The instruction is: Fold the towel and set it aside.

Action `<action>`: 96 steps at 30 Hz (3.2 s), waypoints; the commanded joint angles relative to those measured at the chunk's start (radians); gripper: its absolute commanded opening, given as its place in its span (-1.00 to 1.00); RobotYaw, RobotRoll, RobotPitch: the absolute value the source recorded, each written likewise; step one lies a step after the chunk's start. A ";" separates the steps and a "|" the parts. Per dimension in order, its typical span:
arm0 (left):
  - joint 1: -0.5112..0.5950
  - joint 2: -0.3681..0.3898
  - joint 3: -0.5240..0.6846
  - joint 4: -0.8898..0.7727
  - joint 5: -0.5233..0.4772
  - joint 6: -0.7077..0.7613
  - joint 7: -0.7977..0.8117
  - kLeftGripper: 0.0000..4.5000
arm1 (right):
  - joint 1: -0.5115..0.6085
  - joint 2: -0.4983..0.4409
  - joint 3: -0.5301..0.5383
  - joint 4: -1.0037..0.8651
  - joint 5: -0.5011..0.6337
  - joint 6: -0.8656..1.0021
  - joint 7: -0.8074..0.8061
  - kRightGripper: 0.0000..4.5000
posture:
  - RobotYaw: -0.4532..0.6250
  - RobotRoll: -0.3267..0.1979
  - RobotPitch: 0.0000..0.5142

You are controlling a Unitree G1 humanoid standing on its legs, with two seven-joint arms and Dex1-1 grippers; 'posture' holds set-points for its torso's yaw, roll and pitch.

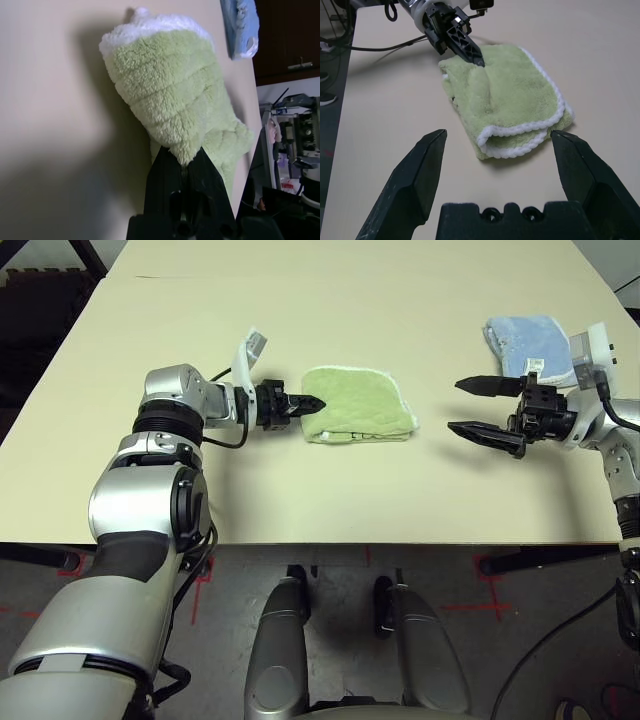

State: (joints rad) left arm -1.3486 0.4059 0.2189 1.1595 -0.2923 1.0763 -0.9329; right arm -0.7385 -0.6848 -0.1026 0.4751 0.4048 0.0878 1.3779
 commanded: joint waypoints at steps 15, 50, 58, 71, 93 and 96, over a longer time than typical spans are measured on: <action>0.071 0.160 0.287 -0.039 -0.116 -0.394 0.339 -0.99 | -0.026 0.122 -0.054 0.060 0.016 -0.041 -0.163 1.00 | -0.07 0.25 -0.07; 0.294 0.049 0.583 -0.205 -0.385 -0.853 0.908 -0.99 | -0.058 0.144 -0.029 0.061 -0.001 -0.059 -0.141 1.00 | -0.05 0.25 -0.12; 0.339 -0.063 0.577 -0.385 -0.418 -0.891 1.022 -0.99 | -0.065 0.145 -0.026 0.074 -0.005 -0.067 -0.137 1.00 | -0.04 0.25 -0.11; 0.345 -0.060 0.530 -0.380 -0.390 -0.867 1.098 -0.88 | -0.073 0.146 -0.026 0.087 -0.010 -0.076 -0.133 1.00 | -0.05 0.25 -0.10; 0.416 0.524 -0.080 -0.981 -0.585 0.393 0.576 0.98 | -0.106 0.151 -0.024 0.148 -0.018 -0.107 -0.115 1.00 | 0.02 0.25 -0.09; 0.419 0.589 -0.224 -1.003 -0.474 0.158 0.333 0.98 | -0.120 0.157 -0.028 0.168 -0.021 -0.121 -0.120 1.00 | 0.01 0.25 -0.09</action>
State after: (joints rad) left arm -0.9360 0.9836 0.0621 0.1766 -0.8249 1.3505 -0.4785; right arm -0.8576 -0.5308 -0.1292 0.6253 0.3925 -0.0184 1.2544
